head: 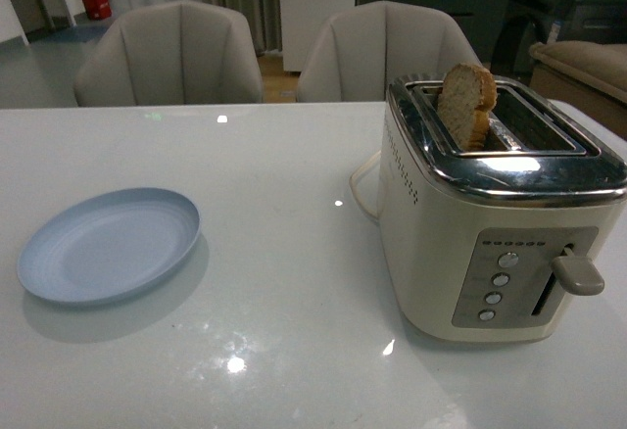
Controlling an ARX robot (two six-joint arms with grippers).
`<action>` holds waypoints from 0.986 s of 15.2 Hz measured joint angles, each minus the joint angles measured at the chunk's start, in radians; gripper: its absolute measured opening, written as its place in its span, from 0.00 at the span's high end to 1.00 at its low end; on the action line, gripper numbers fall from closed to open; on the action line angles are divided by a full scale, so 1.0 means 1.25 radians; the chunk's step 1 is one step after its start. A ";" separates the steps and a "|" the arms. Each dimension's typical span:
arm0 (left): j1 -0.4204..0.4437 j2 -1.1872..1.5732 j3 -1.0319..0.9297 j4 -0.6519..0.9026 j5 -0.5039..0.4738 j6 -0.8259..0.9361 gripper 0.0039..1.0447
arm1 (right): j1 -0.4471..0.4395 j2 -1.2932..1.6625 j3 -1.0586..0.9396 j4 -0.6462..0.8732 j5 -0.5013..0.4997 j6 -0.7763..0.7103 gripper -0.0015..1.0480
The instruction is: Left arm holds plate, right arm toasts bread
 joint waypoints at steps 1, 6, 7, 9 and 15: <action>0.000 0.000 0.000 0.000 0.000 0.000 0.85 | 0.000 0.000 0.000 0.000 0.000 0.000 0.06; 0.000 0.000 0.000 0.000 0.000 0.000 0.26 | 0.000 0.000 0.000 0.000 0.000 0.000 0.06; 0.000 0.000 0.000 0.000 0.000 0.000 0.14 | 0.000 0.000 0.000 0.000 0.000 0.000 0.06; 0.000 0.000 0.000 0.000 0.000 0.000 0.07 | 0.000 0.000 0.000 0.000 0.000 0.000 0.06; 0.000 0.000 0.000 0.000 0.000 0.000 0.06 | 0.000 0.000 0.000 0.000 0.000 0.000 0.06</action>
